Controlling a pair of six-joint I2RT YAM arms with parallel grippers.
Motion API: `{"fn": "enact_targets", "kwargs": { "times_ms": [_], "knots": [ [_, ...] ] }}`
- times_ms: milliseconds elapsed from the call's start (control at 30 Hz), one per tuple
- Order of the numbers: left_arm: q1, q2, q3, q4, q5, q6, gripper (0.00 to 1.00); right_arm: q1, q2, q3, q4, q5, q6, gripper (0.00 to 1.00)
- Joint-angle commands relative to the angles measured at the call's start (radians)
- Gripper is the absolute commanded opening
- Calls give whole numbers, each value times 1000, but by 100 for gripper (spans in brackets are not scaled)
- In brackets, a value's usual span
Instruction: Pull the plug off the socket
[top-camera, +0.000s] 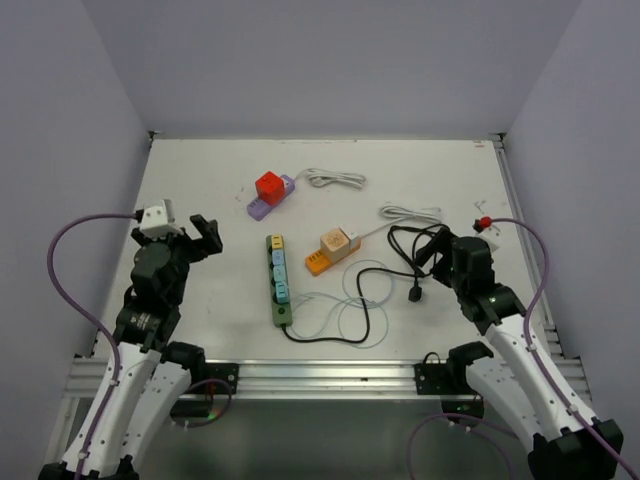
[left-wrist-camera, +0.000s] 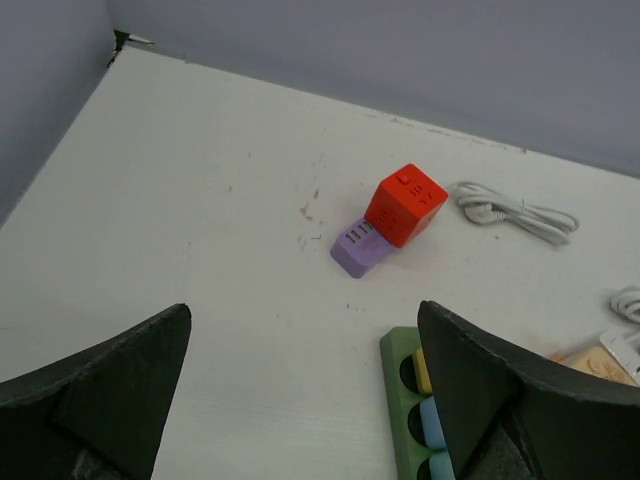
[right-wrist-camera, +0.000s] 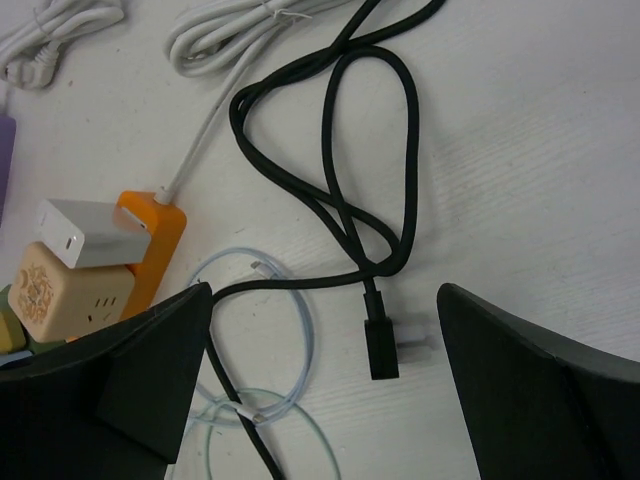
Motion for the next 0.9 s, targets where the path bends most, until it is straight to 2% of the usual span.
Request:
{"fn": "enact_targets", "kwargs": {
  "times_ms": [0,67,167,233,333,433,500,600,633,700,733,767,833,867],
  "knots": [
    [-39,-93,-32,61,-13,62,100,0,-13,74,-75,-2,81,99],
    [-43,-104,-34,70,27,70,100,0,-51,39,24,-40,48,99],
    [-53,-96,-26,65,50,79,100,0,-98,-70,208,-184,-1,99],
    [-74,-110,-32,62,41,77,100,0,-118,-100,330,-333,-27,99],
    [-100,-131,-40,62,38,79,100,0,-93,-39,275,-431,-76,99],
    [-115,-142,-40,62,58,83,100,34,-136,-3,236,-450,-56,99],
    [-119,-142,-41,64,75,80,100,116,-161,-3,262,-410,-30,99],
    [-117,-137,-40,65,82,79,100,294,-84,64,212,-281,-67,99],
    [-119,-133,-40,62,85,77,100,402,0,81,201,-229,-77,99],
    [-119,-133,-40,64,90,76,100,523,109,138,213,-81,-104,99],
    [-119,-133,-40,61,88,76,100,639,170,171,213,-25,-113,99],
    [-119,-134,-40,62,82,77,100,696,315,266,192,77,-131,99],
    [-120,-137,-38,58,64,80,100,847,451,384,140,206,-134,99],
    [-120,-137,-38,56,59,80,100,886,585,503,76,261,-125,99]
  ]
}}
